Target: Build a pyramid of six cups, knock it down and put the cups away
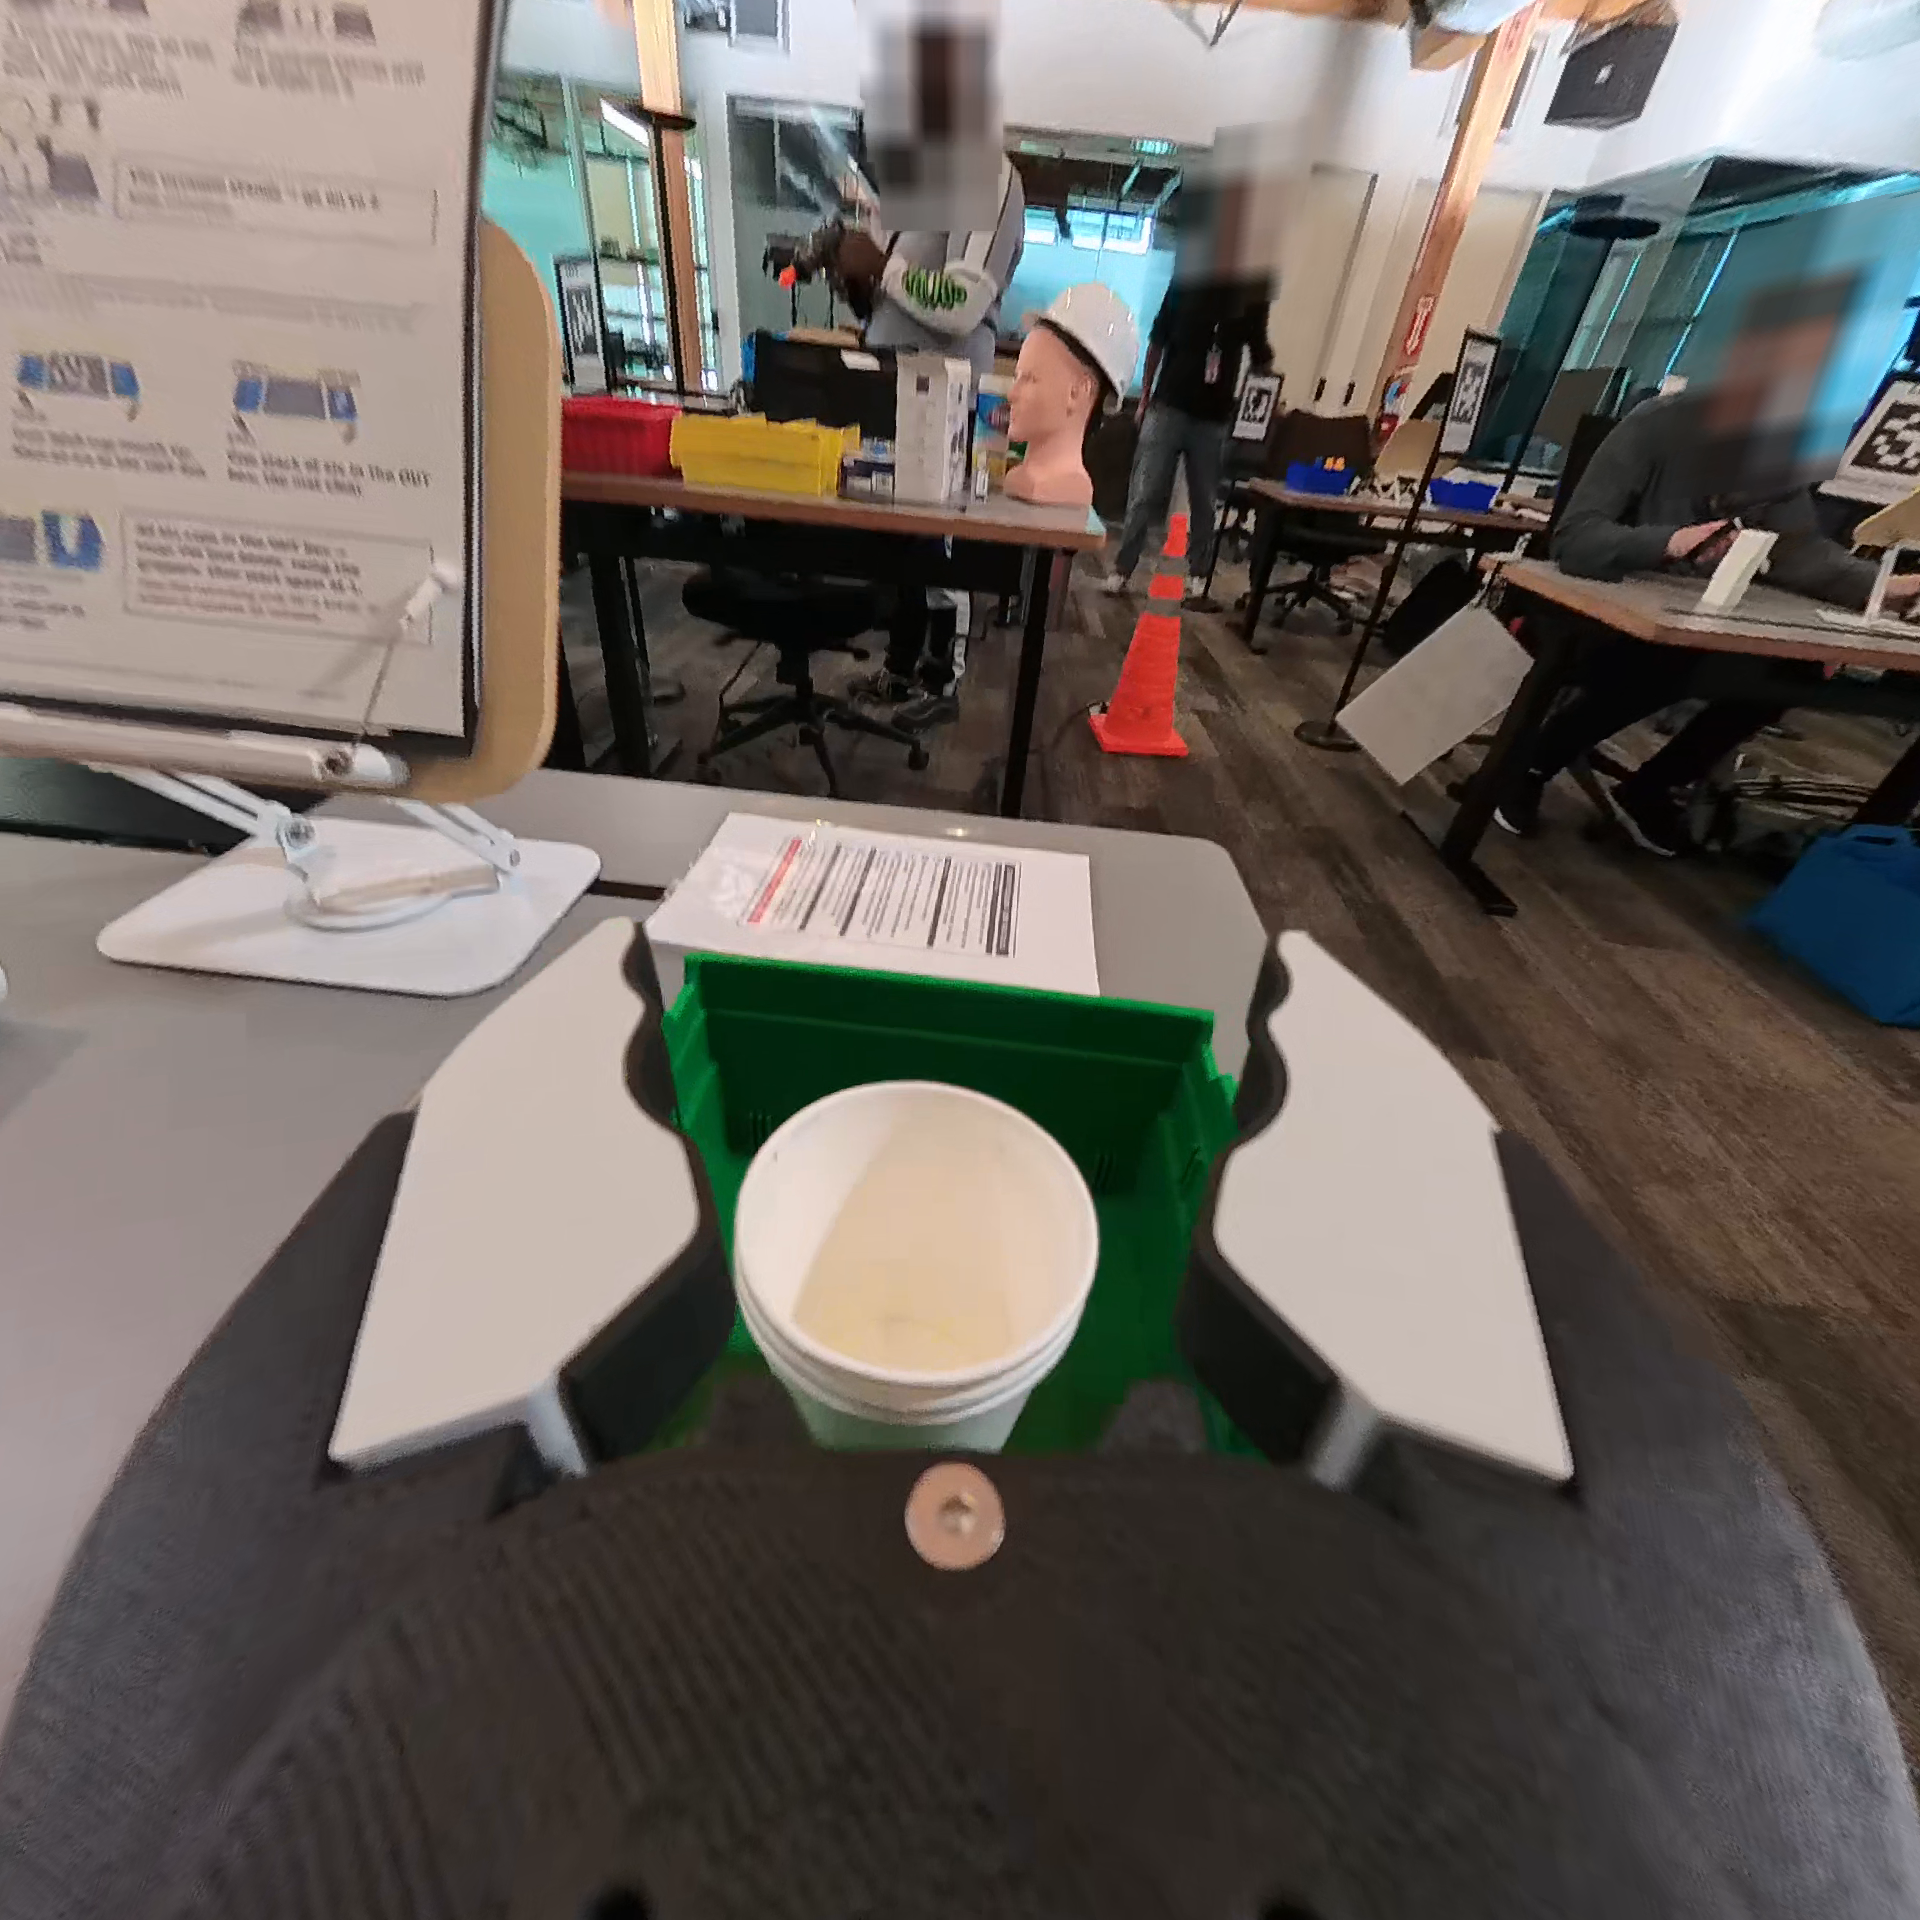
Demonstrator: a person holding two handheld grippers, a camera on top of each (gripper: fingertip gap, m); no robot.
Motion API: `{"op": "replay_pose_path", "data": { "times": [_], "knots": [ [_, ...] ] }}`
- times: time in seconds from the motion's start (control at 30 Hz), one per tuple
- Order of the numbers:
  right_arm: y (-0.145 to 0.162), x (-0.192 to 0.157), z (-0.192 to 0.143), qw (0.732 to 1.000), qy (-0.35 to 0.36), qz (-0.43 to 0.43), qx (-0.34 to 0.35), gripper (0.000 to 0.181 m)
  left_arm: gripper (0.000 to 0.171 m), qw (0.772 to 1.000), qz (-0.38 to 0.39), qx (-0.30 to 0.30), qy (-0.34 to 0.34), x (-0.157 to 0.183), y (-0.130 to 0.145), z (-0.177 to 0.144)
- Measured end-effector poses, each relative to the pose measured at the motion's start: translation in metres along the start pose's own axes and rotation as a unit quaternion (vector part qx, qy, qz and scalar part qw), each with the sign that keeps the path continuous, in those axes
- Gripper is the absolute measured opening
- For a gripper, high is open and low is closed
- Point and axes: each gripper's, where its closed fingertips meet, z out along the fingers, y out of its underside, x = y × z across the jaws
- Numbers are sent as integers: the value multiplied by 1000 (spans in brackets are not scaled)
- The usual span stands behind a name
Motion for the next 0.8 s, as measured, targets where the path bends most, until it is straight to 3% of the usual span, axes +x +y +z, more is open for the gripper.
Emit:
{"op": "replay_pose_path", "data": {
  "times": [0.23,0.33,0.43,0.5,0.6,0.7,0.8],
  "knots": [
    [-46,-43,-21,994,-81,44,51,96,59,1000,0,-3,-2,-1,1,1],
    [-72,-93,-36,980,-160,74,90,91,59,1000,1,-2,-5,-2,0,2],
    [-85,-164,-56,944,-286,134,92,89,59,1000,4,-6,-26,-9,0,3],
    [-71,-211,-64,932,-333,127,69,88,61,998,12,-3,-62,-23,-3,2],
    [-26,-278,-73,922,-375,97,26,88,64,989,36,7,-145,-56,-12,-4],
    [28,-334,-87,908,-405,108,-10,91,61,958,102,-19,-268,-103,-15,-18],
    [65,-365,-101,895,-419,145,-57,97,69,939,157,-45,-304,-126,-16,-16]
  ]
}}
